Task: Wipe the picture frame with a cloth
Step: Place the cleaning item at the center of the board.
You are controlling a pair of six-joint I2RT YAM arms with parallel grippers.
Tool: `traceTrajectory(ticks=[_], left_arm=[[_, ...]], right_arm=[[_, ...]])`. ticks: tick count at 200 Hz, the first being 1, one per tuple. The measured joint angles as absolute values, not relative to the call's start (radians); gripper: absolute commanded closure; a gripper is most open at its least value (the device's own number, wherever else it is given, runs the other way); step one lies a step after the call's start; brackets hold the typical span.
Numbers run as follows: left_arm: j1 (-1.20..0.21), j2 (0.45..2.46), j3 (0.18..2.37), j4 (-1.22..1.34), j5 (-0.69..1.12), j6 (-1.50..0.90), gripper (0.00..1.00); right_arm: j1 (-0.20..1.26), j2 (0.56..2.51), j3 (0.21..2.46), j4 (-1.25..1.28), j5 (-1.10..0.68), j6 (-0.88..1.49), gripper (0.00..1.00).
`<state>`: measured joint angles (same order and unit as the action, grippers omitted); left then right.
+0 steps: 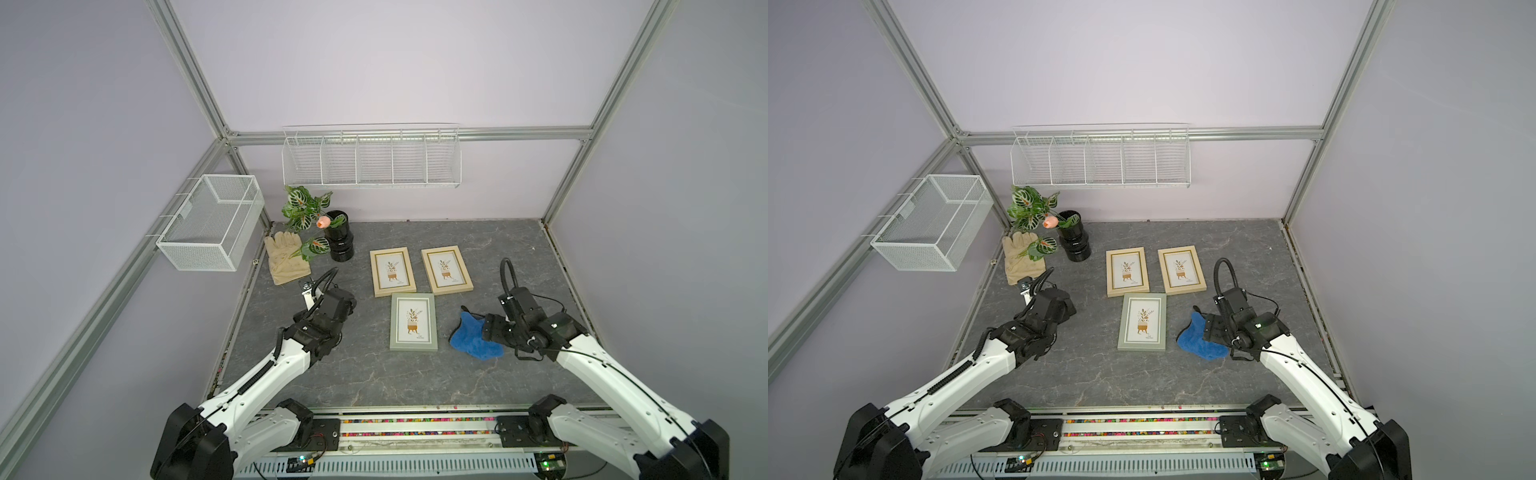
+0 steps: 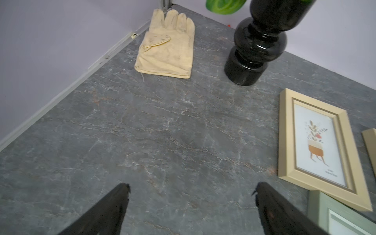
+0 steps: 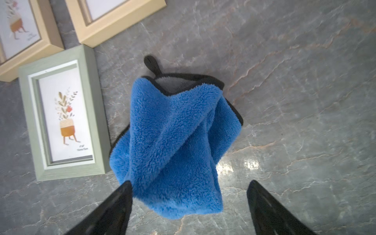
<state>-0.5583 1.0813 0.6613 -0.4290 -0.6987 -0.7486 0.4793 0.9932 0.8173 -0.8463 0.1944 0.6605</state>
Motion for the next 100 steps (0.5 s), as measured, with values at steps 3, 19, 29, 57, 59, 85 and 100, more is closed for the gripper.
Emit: traceTrajectory(ticks=[3, 19, 29, 57, 59, 85, 100], left_arm=[[-0.555, 1.085, 0.662, -0.432, -0.704, -0.748, 0.0], [-0.537, 1.104, 0.67, -0.44, -0.737, -0.744, 0.0], [-0.527, 1.108, 0.673, -0.44, -0.758, -0.738, 0.0], [-0.51, 1.107, 0.674, -0.439, -0.801, -0.719, 0.0], [-0.51, 1.107, 0.674, -0.439, -0.804, -0.717, 0.0], [-0.491, 1.101, 0.67, -0.409, -0.834, -0.672, 0.0], [-0.463, 1.094, 0.658, -0.366, -0.848, -0.637, 0.0]], right_arm=[[0.479, 0.993, 0.824, -0.846, 0.194, 0.654, 0.11], [0.479, 0.995, 0.853, -0.845, 0.19, 0.619, 0.11], [0.478, 1.0, 0.861, -0.843, 0.188, 0.603, 0.11], [0.477, 1.047, 0.859, -0.832, 0.187, 0.58, 0.11], [0.477, 1.051, 0.857, -0.828, 0.187, 0.578, 0.11], [0.443, 1.09, 0.832, -0.807, 0.182, 0.562, 0.11], [0.392, 1.112, 0.837, -0.796, 0.192, 0.546, 0.11]])
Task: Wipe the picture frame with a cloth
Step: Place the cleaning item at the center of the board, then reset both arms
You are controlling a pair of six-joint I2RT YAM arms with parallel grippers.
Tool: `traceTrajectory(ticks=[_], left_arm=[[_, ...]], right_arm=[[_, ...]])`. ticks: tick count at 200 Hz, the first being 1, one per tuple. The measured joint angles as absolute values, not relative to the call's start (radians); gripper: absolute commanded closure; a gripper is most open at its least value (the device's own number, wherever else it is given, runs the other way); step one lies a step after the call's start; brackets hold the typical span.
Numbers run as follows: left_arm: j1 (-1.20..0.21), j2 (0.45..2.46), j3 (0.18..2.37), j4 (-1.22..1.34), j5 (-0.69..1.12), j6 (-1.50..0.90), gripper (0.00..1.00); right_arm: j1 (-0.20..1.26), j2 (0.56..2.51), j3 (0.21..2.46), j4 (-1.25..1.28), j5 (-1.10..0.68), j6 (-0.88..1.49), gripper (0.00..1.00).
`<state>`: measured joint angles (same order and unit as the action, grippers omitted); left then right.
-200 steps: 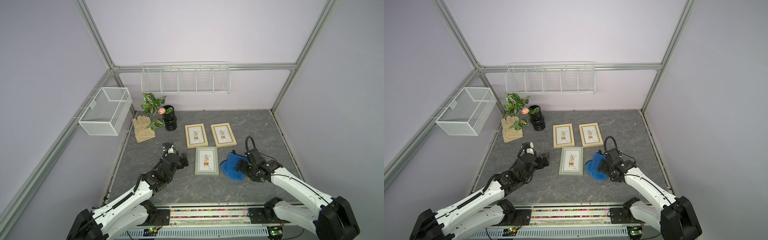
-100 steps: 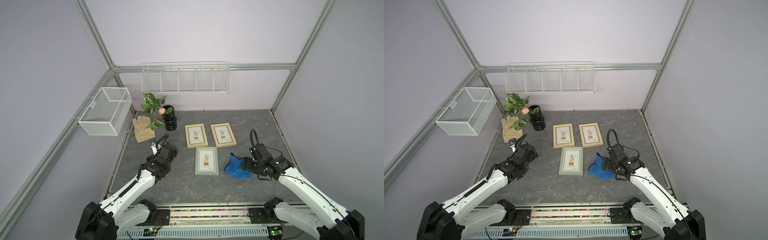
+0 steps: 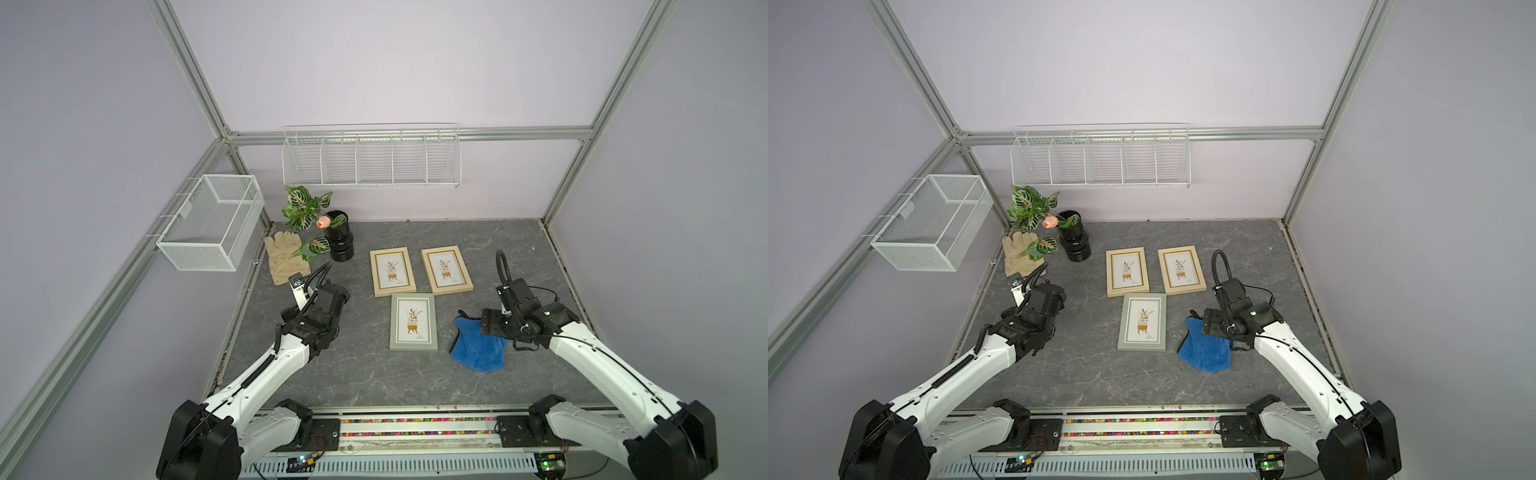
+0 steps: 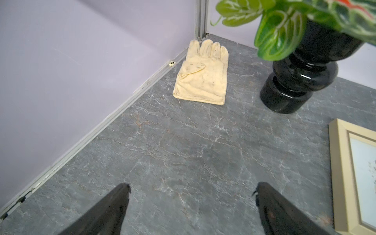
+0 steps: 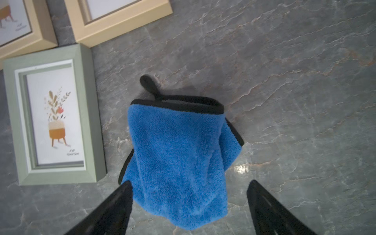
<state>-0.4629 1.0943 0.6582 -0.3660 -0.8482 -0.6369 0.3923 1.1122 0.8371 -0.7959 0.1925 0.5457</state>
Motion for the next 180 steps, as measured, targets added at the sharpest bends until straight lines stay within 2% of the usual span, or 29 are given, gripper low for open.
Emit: traceTrajectory(ticks=[23, 63, 105, 132, 156, 180], left_arm=[[-0.406, 1.097, 0.633, -0.276, -0.871, -0.572, 0.0], [-0.277, 1.171, 0.63, -0.09, -0.874, -0.435, 0.0], [-0.207, 1.399, 0.599, 0.186, -0.78, -0.25, 0.01], [-0.207, 1.438, 0.536, 0.348, -0.678, -0.14, 0.01], [-0.182, 1.472, 0.436, 0.619, -0.58, -0.068, 0.01], [-0.156, 1.481, 0.398, 0.671, -0.528, -0.055, 0.01]], right_arm=[[0.298, 1.117, 0.862, -0.748, 0.258, 0.511, 0.11], [0.183, 1.064, 0.804, -0.476, 0.398, 0.353, 0.11], [0.127, 1.173, 0.733, -0.237, 0.516, 0.239, 0.11], [0.087, 1.22, 0.617, -0.073, 0.545, 0.184, 0.11], [0.084, 1.24, 0.517, 0.12, 0.529, 0.127, 0.11], [0.08, 1.287, 0.426, 0.343, 0.476, 0.079, 0.11]])
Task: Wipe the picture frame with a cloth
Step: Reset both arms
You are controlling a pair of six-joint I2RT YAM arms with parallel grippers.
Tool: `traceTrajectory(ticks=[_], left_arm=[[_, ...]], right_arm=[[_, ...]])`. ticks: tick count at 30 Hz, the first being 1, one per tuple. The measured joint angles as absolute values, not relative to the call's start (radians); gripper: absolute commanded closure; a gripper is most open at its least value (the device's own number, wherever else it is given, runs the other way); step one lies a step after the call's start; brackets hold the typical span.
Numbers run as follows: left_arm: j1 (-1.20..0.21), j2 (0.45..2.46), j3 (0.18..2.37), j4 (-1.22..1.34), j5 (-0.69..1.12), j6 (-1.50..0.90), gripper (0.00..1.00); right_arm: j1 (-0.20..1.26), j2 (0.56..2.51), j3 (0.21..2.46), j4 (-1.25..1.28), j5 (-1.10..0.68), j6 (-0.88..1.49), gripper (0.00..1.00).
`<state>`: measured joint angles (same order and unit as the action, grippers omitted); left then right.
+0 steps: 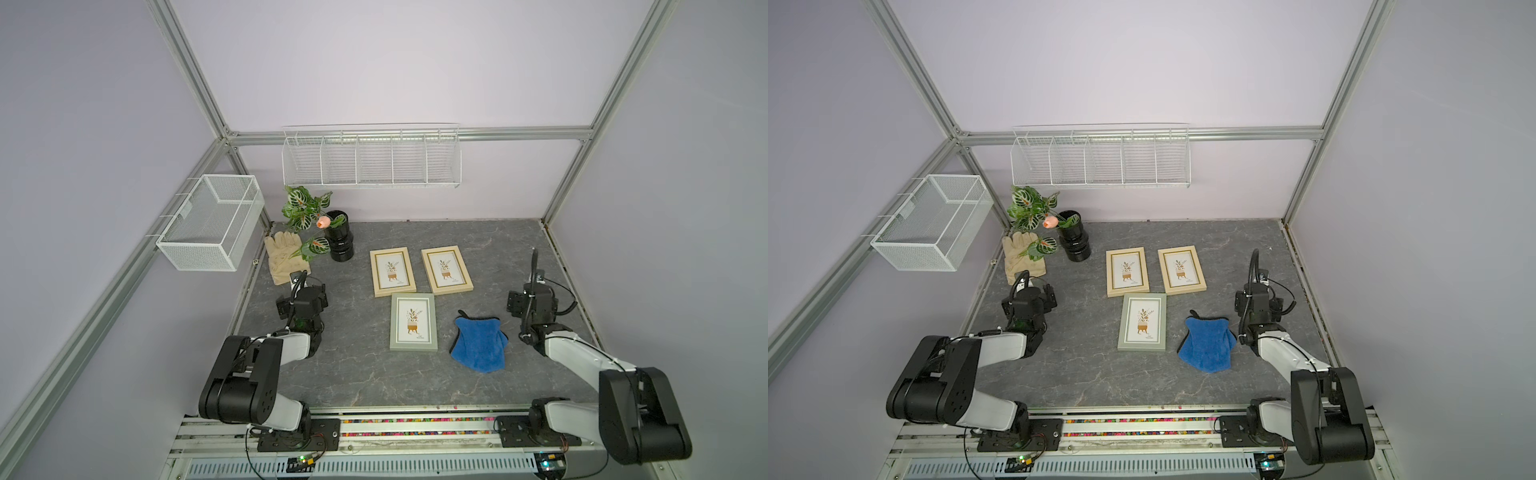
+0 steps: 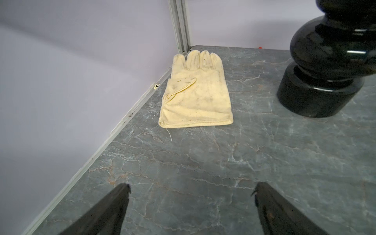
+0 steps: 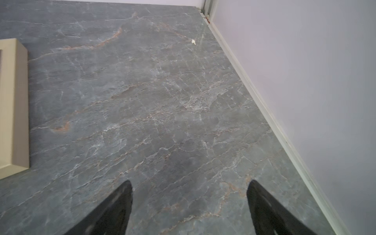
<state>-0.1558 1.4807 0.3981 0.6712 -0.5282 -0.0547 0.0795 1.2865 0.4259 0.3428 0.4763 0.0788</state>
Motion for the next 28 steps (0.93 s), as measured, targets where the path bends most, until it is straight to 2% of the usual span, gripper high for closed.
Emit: traceTrajectory(ticks=[6, 10, 13, 19, 28], left_arm=[[-0.094, 1.53, 0.399, 0.775, -0.444, -0.062, 0.01], [-0.092, 1.53, 0.4, 0.785, -0.42, -0.067, 0.01], [-0.092, 1.528, 0.4, 0.784, -0.413, -0.07, 0.01], [-0.092, 1.528, 0.4, 0.783, -0.41, -0.07, 0.01], [-0.092, 1.528, 0.4, 0.783, -0.41, -0.07, 0.01]], right_arm=[[0.054, 1.361, 0.402, 0.545, 0.336, 0.012, 0.11], [0.02, 1.48, 0.353, 0.819, 0.25, -0.001, 0.11], [0.02, 1.545, 0.35, 0.81, 0.226, -0.004, 0.11], [0.032, 1.542, 0.35, 0.875, 0.292, 0.004, 0.11], [0.034, 1.542, 0.353, 0.881, 0.302, 0.007, 0.11]])
